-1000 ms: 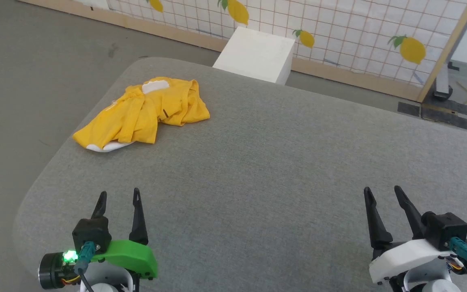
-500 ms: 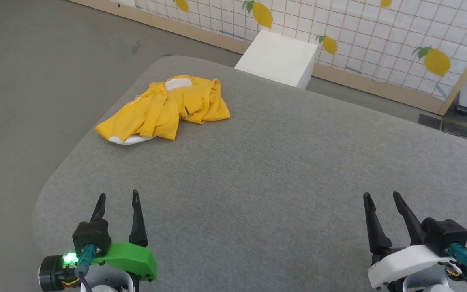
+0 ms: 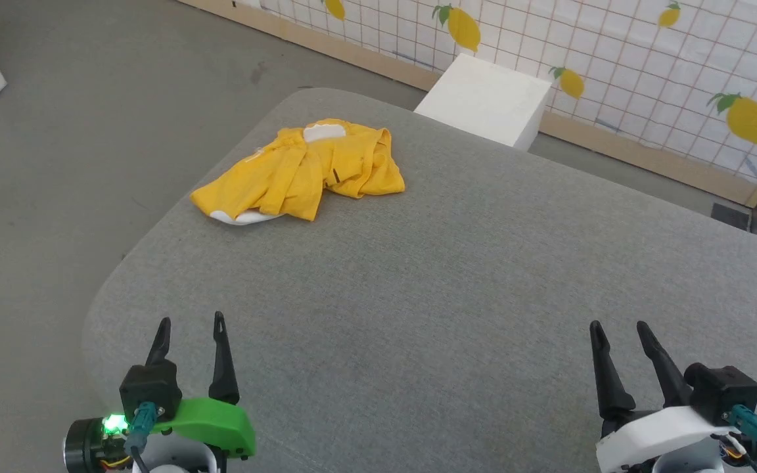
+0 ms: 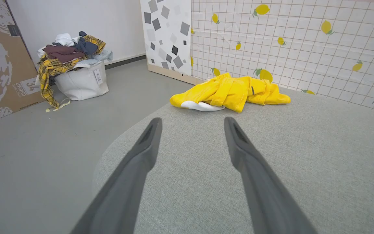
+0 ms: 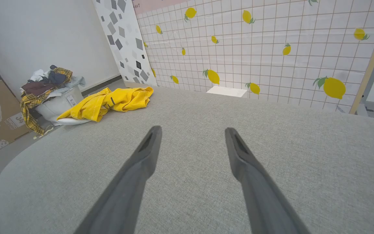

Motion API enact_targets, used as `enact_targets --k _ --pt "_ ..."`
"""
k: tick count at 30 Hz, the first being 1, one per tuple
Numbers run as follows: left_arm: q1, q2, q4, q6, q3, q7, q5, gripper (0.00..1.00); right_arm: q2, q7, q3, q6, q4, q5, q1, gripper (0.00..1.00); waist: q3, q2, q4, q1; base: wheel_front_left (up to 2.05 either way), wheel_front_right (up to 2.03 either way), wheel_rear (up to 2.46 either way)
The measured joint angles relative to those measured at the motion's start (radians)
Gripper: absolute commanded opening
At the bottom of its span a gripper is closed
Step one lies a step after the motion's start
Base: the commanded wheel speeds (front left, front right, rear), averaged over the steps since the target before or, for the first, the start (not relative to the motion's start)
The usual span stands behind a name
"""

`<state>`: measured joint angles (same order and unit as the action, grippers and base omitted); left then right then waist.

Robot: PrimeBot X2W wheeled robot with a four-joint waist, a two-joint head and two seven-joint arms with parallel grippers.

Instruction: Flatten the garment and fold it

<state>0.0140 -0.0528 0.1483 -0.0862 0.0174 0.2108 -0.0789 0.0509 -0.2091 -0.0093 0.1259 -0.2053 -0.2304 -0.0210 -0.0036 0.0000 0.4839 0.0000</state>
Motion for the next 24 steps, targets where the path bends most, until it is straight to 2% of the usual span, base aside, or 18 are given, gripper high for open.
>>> enact_targets --k 24 --pt "-0.002 0.000 0.034 -0.016 0.002 0.046 -0.001 1.00 -0.001 -0.047 -0.003 0.000 -0.043 -0.044 -0.001 1.00 0.006 0.0000 0.092 0.0000 0.00 0.00 0.00"
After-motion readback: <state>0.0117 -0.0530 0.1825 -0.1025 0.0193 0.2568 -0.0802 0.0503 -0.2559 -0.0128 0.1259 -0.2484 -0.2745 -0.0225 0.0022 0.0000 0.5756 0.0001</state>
